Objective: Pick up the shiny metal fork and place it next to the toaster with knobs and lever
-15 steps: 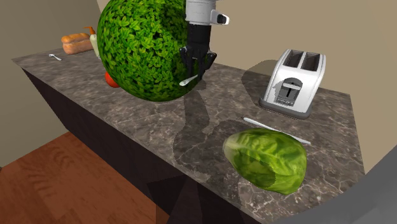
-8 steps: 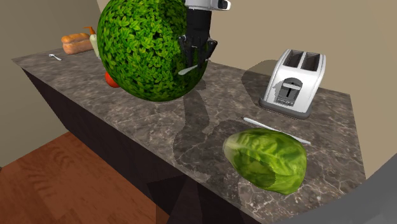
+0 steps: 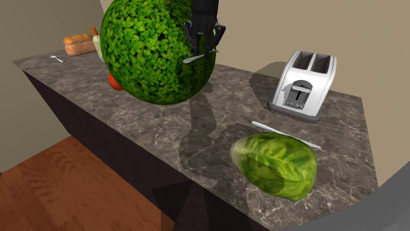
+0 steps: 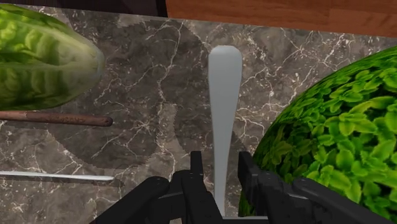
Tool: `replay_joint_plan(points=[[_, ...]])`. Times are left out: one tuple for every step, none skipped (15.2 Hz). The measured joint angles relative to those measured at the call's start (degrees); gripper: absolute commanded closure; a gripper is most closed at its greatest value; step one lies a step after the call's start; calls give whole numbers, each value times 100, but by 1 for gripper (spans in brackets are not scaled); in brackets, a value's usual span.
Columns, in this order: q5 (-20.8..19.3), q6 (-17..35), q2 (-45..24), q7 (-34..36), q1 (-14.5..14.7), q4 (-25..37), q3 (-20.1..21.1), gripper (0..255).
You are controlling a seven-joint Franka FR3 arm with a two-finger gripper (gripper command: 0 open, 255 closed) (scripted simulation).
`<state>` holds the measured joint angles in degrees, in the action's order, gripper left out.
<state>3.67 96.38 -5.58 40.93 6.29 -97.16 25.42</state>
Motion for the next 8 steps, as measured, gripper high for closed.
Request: replay_joint_plan(points=[[5, -68, 15, 0, -2, 54, 0, 255], [10, -103, 27, -2, -5, 77, -2, 255], [4, -135, 25, -59, -38, 106, -29, 255], [-29, -154, -36, -148, -87, 173, -74, 255], [-56, -190, -99, -202, -118, 260, -105, 255], [-77, -217, -128, -328, -191, 302, -165, 255], [-103, -259, -179, -442, -255, 383, -220, 255], [-128, -253, -233, -542, -309, 422, -267, 255]])
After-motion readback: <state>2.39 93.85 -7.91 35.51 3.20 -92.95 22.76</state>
